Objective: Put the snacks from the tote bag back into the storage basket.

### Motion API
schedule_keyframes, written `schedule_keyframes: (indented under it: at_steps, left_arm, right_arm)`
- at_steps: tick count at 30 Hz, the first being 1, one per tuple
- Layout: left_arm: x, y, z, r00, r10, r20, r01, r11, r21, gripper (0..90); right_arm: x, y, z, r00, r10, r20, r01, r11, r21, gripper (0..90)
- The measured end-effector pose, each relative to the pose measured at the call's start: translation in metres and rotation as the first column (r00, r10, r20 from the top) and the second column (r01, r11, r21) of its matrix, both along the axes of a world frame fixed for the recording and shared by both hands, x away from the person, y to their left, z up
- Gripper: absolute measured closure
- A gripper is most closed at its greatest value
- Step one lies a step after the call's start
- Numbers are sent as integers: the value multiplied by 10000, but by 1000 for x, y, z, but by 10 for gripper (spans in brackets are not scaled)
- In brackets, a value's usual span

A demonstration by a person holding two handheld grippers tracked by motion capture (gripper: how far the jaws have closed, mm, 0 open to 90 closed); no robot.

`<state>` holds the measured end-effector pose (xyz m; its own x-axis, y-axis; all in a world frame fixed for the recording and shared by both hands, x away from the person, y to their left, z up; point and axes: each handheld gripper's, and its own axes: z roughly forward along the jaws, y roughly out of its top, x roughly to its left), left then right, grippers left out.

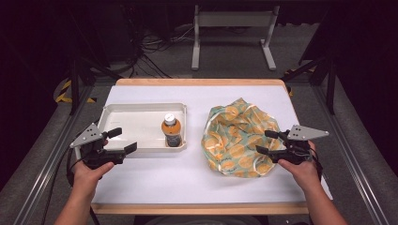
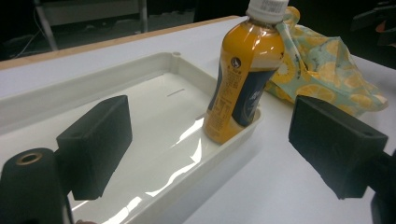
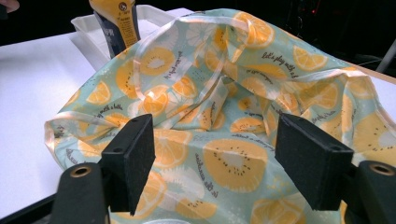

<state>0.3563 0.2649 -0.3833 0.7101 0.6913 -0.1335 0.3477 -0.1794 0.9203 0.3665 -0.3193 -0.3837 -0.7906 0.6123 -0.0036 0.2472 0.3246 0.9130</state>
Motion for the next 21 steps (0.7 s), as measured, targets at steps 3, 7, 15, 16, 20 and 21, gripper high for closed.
schedule_keyframes:
  at_steps: [3, 7, 15, 16, 20, 21]
  left_arm:
    - [0, 4, -8, 10000, 45, -11, -45, 10000, -71, 136]
    - [0, 9, -20, 9997, 245, 31, -245, 9995, -191, 134]
    - [-4, 4, -38, 9968, 773, 183, -775, 9969, 111, 129]
    - [-4, 3, -40, 9965, 817, 150, -819, 9965, 148, 128]
    - [-3, 1, -48, 9962, 860, 129, -864, 9956, 372, 119]
    - [-3, 1, -49, 9964, 833, 158, -839, 9956, 416, 116]
  right_arm:
    - [-1, -1, -2, 10000, 48, 31, -48, 9999, 139, 296]
    - [-1, -2, -6, 10000, 15, 52, -16, 9998, 203, 276]
    - [-3, -9, -22, 9993, -179, 332, 179, 9998, -2, 254]
    - [-3, -9, -23, 9993, -196, 306, 196, 9998, 4, 253]
    - [-2, -8, -28, 9994, -240, 235, 241, 9997, -43, 247]
    - [-1, -8, -29, 9995, -249, 188, 249, 9997, -9, 246]
